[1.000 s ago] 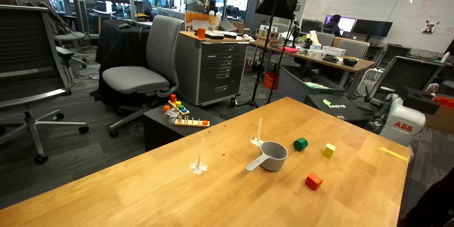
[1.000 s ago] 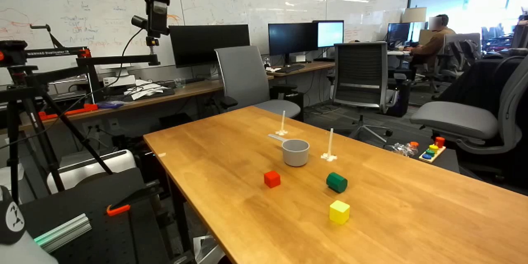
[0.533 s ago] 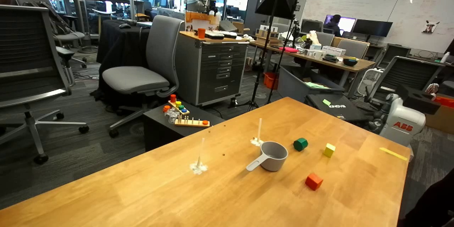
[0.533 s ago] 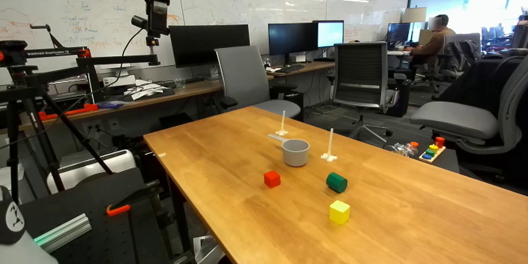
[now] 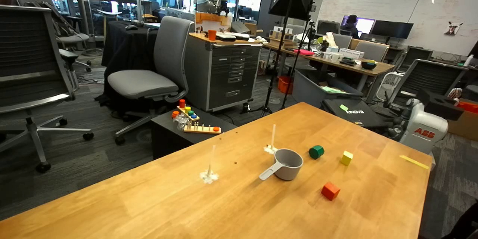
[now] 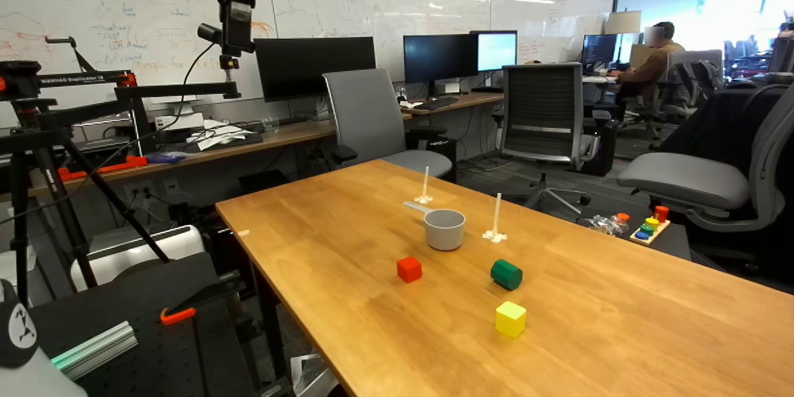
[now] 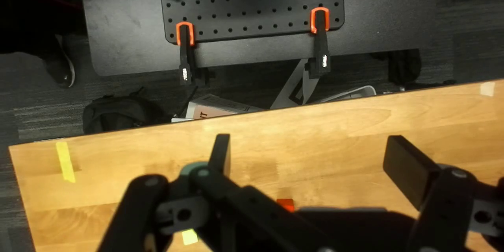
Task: Place the blocks inside the grey measuring cup
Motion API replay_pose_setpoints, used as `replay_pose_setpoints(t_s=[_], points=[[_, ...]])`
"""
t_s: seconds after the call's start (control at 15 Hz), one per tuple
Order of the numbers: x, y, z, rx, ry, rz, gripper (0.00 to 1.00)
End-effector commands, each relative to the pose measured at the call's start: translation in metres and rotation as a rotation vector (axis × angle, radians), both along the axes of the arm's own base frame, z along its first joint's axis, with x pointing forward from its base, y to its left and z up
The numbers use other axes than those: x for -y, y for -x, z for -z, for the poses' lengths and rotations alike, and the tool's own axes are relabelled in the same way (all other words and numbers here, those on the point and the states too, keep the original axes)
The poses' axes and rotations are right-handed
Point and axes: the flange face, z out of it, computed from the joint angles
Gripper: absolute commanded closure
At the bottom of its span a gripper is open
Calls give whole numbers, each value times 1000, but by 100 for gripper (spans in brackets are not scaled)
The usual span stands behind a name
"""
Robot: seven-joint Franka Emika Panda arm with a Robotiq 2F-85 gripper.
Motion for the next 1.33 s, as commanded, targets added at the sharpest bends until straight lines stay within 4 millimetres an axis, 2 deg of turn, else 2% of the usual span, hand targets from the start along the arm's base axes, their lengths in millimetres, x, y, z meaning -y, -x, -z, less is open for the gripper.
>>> replay_pose_setpoints(t_s=[0.0, 1.07, 1.27], points=[[0, 0, 0, 0, 0, 0, 0], [0, 0, 0, 0, 0, 0, 0], [1, -18, -3, 91, 37, -23, 0]])
